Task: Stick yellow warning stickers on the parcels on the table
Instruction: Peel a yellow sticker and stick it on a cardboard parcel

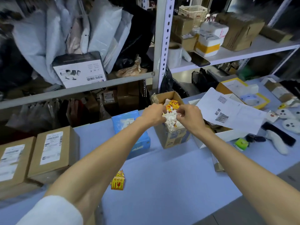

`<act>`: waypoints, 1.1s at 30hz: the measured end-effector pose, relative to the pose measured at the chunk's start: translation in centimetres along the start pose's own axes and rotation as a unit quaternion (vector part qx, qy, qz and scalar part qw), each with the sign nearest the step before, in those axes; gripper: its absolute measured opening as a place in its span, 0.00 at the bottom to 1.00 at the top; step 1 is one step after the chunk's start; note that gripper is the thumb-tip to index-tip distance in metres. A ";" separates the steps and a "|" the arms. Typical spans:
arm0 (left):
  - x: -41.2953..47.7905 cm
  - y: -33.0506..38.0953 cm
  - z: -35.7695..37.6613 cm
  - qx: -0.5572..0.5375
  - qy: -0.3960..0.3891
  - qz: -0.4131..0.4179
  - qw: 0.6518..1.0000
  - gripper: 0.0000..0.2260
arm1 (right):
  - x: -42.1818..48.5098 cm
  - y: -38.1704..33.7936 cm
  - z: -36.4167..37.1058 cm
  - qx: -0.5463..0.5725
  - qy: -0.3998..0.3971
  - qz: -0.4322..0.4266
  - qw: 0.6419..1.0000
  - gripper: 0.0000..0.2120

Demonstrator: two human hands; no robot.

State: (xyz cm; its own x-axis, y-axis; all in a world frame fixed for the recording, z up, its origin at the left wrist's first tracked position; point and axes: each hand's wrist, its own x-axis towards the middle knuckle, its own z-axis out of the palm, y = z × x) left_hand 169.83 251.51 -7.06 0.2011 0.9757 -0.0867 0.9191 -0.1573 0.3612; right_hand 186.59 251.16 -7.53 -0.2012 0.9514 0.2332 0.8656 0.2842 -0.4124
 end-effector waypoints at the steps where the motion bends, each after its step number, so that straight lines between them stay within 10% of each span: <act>1: 0.6 0.2 0.1 0.005 -0.003 0.000 1.000 0.18 | 0.6 0.4 0.1 -0.003 -0.005 0.005 1.000 0.11; 8: 2.6 0.4 0.0 0.032 -0.015 0.008 0.999 0.35 | 2.4 1.8 0.5 -0.015 -0.058 0.043 0.997 0.16; 15: -0.3 -1.9 -0.1 0.010 0.014 -0.014 1.000 0.31 | 1.8 -1.7 1.2 -0.044 -0.152 -0.050 0.986 0.16; 33: -30.8 -20.4 0.8 -0.159 0.088 -0.344 0.921 0.27 | -8.7 -24.7 13.8 -0.005 -0.320 -0.300 0.899 0.25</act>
State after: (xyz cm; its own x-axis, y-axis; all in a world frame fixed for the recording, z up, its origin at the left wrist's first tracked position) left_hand 145.16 224.55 -12.51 -0.4758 0.8419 -0.2545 0.6566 0.5325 0.5341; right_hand 160.65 237.52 -11.50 -0.8530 0.5017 -0.1439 0.5164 0.7712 -0.3724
